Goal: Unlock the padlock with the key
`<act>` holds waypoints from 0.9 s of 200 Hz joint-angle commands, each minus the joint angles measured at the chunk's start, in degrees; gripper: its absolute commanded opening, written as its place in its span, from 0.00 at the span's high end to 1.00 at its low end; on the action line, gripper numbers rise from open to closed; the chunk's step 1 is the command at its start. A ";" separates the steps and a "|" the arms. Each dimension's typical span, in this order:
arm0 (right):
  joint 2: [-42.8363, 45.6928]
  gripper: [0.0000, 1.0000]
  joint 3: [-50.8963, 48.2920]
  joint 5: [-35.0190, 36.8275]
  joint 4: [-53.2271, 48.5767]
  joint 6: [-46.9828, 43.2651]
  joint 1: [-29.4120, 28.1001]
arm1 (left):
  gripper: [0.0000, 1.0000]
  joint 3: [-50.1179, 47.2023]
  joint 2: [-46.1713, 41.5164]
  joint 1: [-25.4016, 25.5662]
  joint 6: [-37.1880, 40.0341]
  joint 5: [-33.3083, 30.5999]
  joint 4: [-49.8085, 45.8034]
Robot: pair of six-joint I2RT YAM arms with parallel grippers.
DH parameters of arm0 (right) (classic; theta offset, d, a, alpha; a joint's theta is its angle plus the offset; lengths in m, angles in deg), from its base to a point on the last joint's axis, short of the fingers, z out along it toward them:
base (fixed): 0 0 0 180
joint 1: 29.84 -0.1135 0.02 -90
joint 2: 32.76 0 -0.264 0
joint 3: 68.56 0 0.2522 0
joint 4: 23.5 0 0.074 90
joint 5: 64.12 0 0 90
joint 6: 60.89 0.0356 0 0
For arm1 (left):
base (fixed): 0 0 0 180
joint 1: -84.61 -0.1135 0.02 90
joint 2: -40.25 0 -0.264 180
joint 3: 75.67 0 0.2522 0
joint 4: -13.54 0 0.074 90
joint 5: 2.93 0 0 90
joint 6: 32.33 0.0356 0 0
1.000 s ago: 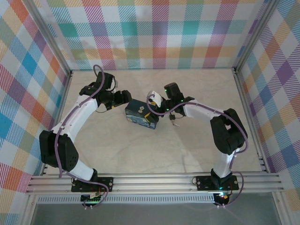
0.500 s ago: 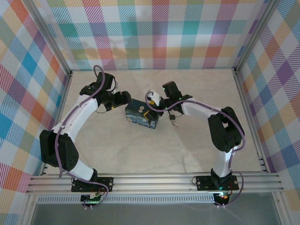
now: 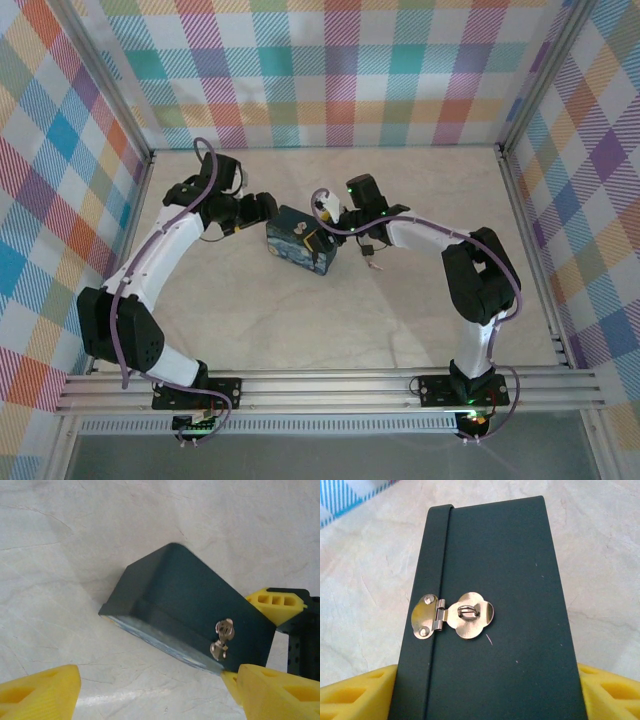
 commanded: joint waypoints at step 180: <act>-16.08 0.00 -3.89 3.36 31.03 48.39 3.00 | 0.18 3.21 -5.10 -1.34 -0.83 0.57 -1.26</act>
